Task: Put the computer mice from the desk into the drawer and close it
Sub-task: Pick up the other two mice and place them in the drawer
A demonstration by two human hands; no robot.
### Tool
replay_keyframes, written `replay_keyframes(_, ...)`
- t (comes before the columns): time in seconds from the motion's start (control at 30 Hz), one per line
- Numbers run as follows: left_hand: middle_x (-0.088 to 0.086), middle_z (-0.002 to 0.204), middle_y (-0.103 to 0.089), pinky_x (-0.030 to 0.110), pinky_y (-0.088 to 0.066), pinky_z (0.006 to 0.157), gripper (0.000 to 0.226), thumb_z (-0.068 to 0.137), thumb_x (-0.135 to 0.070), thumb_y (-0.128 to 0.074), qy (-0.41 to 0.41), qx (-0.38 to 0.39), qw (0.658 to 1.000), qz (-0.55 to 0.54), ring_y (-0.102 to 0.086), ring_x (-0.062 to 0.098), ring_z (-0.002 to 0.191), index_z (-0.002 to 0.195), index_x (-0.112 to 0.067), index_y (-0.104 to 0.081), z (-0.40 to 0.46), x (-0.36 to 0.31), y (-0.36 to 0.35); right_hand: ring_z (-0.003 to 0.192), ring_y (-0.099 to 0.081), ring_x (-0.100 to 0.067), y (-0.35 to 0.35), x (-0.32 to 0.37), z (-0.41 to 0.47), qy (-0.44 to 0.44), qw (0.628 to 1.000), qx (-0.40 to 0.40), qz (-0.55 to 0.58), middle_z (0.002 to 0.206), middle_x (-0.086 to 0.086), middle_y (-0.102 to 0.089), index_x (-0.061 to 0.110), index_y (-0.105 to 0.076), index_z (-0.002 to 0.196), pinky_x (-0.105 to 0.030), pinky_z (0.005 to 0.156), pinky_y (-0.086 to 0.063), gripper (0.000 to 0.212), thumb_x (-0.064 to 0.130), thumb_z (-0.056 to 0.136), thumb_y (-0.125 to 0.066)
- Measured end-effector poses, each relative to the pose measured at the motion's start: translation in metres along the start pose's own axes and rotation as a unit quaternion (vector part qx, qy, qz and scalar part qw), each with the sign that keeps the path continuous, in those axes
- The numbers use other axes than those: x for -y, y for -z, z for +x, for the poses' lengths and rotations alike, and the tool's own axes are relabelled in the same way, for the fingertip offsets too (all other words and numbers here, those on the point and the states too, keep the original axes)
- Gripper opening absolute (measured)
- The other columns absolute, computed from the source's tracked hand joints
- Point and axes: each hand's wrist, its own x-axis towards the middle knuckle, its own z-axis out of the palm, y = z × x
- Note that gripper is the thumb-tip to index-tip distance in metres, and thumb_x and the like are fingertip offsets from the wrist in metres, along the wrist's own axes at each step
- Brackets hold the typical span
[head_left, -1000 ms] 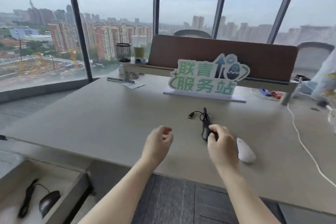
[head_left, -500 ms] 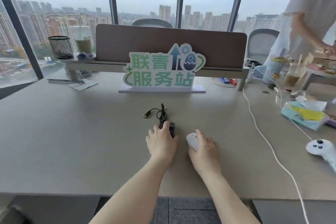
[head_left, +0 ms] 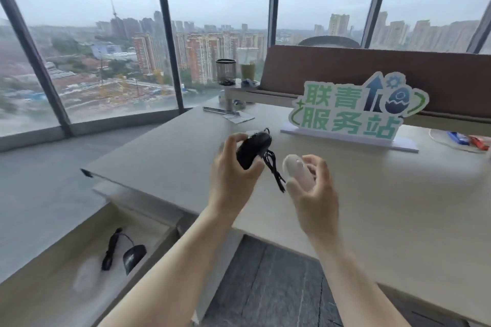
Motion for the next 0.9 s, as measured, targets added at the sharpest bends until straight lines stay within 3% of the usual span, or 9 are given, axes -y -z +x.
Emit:
replay_keyframes(0.13, -0.007, 0.106, -0.059, 0.037, -0.047, 0.085, 0.040, 0.074, -0.034, -0.061, 0.016, -0.101, 0.993, 0.057, -0.056, 0.018, 0.101, 0.112, -0.033, -0.052, -0.005, 0.022, 0.110, 0.096, -0.061, -0.015, -0.074, 0.049, -0.036, 0.034, 0.994, 0.080, 0.070, 0.114, 0.004, -0.060, 0.035, -0.048, 0.116, -0.036, 0.076, -0.053, 0.039, 0.025, 0.081, -0.065)
replay_keyframes(0.3, -0.009, 0.110, -0.056, 0.034, -0.046, 0.083, 0.039, 0.076, -0.035, -0.061, 0.087, -0.173, 0.974, 0.121, -0.055, 0.016, 0.103, 0.113, -0.038, -0.049, -0.037, 0.076, 0.217, 0.094, -0.058, -0.007, -0.167, 0.082, -0.092, 0.038, 0.969, 0.223, 0.102, 0.114, 0.001, -0.057, 0.031, -0.045, 0.115, -0.027, 0.069, -0.048, 0.038, 0.023, 0.083, -0.065)
replay_keyframes(0.47, -0.002, 0.113, -0.058, 0.033, -0.041, 0.085, 0.039, 0.080, -0.032, -0.062, 0.178, -0.199, 0.940, 0.215, -0.053, 0.021, 0.107, 0.117, -0.031, -0.049, -0.072, 0.156, 0.282, 0.095, -0.056, -0.020, -0.255, 0.084, -0.147, -0.018, 0.922, 0.384, 0.042, 0.120, -0.003, -0.051, 0.031, -0.041, 0.115, -0.036, 0.074, -0.045, 0.037, 0.027, 0.083, -0.060)
replay_keyframes(0.6, 0.007, 0.125, -0.056, 0.040, -0.044, 0.093, 0.046, 0.083, -0.031, -0.058, 0.305, -0.162, 0.898, 0.273, -0.051, 0.027, 0.117, 0.127, -0.025, -0.048, -0.097, 0.222, 0.302, 0.090, -0.054, -0.024, -0.315, 0.069, -0.176, -0.038, 0.881, 0.466, -0.074, 0.122, -0.009, -0.048, 0.027, -0.039, 0.128, -0.036, 0.074, -0.046, 0.049, 0.032, 0.083, -0.056)
replay_keyframes(0.7, 0.011, 0.126, -0.056, 0.039, -0.043, 0.090, 0.047, 0.084, -0.034, -0.052, 0.387, -0.117, 0.858, 0.316, -0.051, 0.031, 0.115, 0.130, -0.025, -0.047, -0.108, 0.260, 0.297, 0.093, -0.056, -0.030, -0.352, 0.056, -0.185, -0.059, 0.851, 0.501, -0.145, 0.126, -0.014, -0.046, 0.025, -0.035, 0.135, -0.036, 0.074, -0.048, 0.054, 0.032, 0.084, -0.052)
replay_keyframes(0.8, 0.012, 0.130, -0.051, 0.039, -0.041, 0.089, 0.046, 0.088, -0.036, -0.047, 0.441, -0.069, 0.821, 0.356, -0.048, 0.032, 0.117, 0.132, -0.023, -0.043, -0.110, 0.288, 0.287, 0.105, -0.057, -0.035, -0.379, 0.040, -0.190, -0.078, 0.818, 0.527, -0.216, 0.132, -0.020, -0.042, 0.021, -0.032, 0.137, -0.041, 0.086, -0.051, 0.054, 0.028, 0.084, -0.045)
replay_keyframes(0.9, 0.015, 0.131, -0.047, 0.041, -0.041, 0.091, 0.046, 0.091, -0.036, -0.047, 0.473, -0.002, 0.787, 0.396, -0.047, 0.035, 0.117, 0.132, -0.017, -0.038, -0.109, 0.313, 0.274, 0.109, -0.057, -0.036, -0.397, 0.023, -0.197, -0.063, 0.776, 0.557, -0.288, 0.137, -0.021, -0.037, 0.019, -0.028, 0.138, -0.039, 0.080, -0.050, 0.059, 0.029, 0.084, -0.052)
